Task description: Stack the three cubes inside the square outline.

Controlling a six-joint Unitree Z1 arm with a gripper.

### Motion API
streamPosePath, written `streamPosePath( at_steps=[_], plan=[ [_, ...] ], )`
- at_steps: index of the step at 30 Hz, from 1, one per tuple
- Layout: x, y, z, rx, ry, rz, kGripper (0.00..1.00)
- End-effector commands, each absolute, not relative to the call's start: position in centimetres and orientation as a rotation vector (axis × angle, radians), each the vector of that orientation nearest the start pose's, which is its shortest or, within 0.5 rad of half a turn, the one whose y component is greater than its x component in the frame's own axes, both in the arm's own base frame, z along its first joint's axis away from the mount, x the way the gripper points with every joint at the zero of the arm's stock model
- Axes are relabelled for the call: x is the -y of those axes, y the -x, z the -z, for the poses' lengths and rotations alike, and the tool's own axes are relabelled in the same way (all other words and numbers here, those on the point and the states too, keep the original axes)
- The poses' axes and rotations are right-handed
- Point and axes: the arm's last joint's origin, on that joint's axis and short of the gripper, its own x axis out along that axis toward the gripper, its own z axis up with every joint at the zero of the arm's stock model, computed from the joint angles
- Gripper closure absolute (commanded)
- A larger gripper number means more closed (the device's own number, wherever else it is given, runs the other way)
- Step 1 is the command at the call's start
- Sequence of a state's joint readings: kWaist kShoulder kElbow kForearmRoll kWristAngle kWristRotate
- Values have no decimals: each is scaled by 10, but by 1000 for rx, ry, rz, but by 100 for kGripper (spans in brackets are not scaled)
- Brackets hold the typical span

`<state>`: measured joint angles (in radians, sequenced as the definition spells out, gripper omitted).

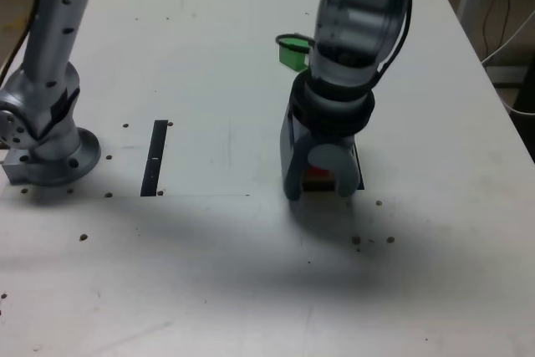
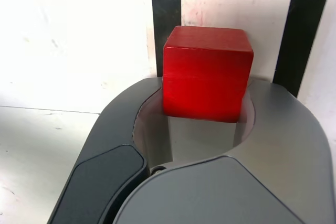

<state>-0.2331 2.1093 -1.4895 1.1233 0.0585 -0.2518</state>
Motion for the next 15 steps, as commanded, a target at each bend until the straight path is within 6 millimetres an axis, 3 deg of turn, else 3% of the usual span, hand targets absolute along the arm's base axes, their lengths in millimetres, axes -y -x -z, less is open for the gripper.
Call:
streamPosePath(
  at_steps=[1, 9, 12, 15],
  plan=[
    [83, -362, -206, -1721, -68, -85, 70],
    [83, -363, -210, -1707, -70, -82, 55],
    [83, -363, -212, -1699, -74, -86, 42],
    [82, -362, -215, -1689, -78, -95, 21]
  ],
)
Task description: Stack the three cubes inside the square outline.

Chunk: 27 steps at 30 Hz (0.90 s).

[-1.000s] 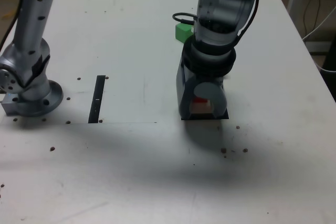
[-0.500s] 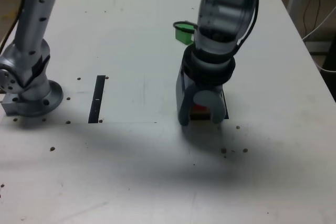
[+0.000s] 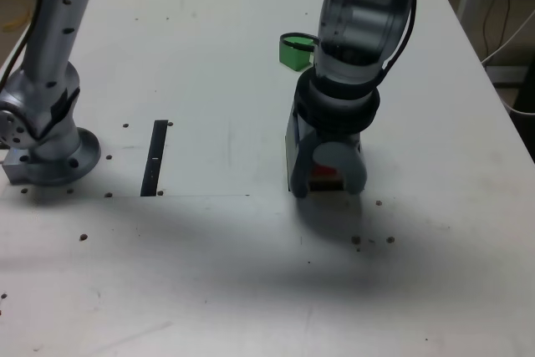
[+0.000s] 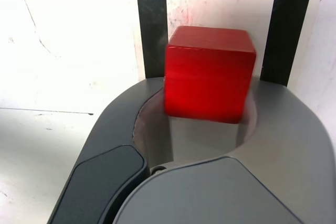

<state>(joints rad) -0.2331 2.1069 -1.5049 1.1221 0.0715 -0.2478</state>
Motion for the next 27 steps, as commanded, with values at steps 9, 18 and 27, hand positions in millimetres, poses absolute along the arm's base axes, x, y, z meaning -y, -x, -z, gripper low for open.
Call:
streamPosePath(
  at_steps=[9, 18, 27],
  plan=[
    [80, -356, -221, -1700, -78, -115, 1],
    [79, -350, -228, -1679, -82, -107, 1],
    [75, -334, -247, -1603, -71, -87, 0]
  ],
)
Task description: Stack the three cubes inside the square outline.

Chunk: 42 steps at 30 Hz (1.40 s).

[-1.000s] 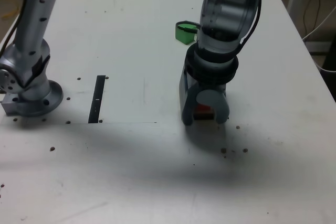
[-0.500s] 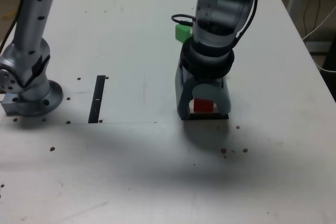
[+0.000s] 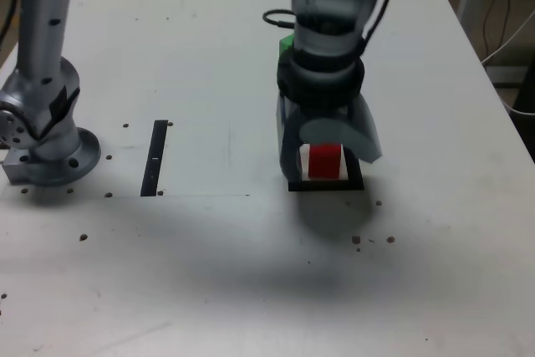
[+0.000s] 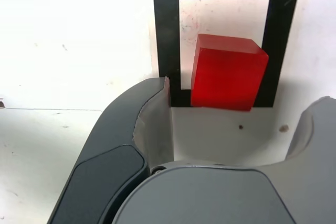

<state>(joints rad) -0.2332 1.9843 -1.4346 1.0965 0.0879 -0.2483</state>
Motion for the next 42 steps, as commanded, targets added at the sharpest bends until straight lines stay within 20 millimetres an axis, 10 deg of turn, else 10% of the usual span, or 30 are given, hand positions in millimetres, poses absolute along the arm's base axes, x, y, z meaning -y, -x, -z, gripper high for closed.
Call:
streamPosePath(
  at_steps=[1, 14, 27, 42],
  plan=[
    [75, -331, -249, -1599, -71, -85, 0],
    [69, -306, -274, -1636, -95, -66, 0],
    [17, -301, -295, -1712, -117, 25, 1],
    [-38, -333, -281, -1677, -23, -46, 1]
  ],
)
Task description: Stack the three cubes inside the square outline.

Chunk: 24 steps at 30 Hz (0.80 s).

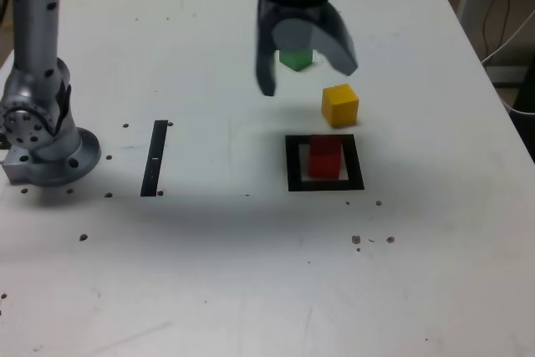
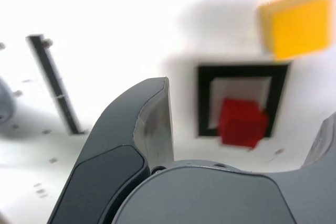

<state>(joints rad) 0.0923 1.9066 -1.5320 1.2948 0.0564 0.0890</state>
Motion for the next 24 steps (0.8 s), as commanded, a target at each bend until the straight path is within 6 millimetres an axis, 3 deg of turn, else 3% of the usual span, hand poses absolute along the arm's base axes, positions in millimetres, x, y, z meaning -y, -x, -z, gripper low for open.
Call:
streamPosePath(
  at_steps=[1, 13, 24],
  plan=[
    [-40, -336, -278, -1675, -13, -52, 1],
    [-57, -372, -241, -1658, 60, -113, 1],
    [-61, -380, -225, -1684, 54, -169, 12]
  ],
)
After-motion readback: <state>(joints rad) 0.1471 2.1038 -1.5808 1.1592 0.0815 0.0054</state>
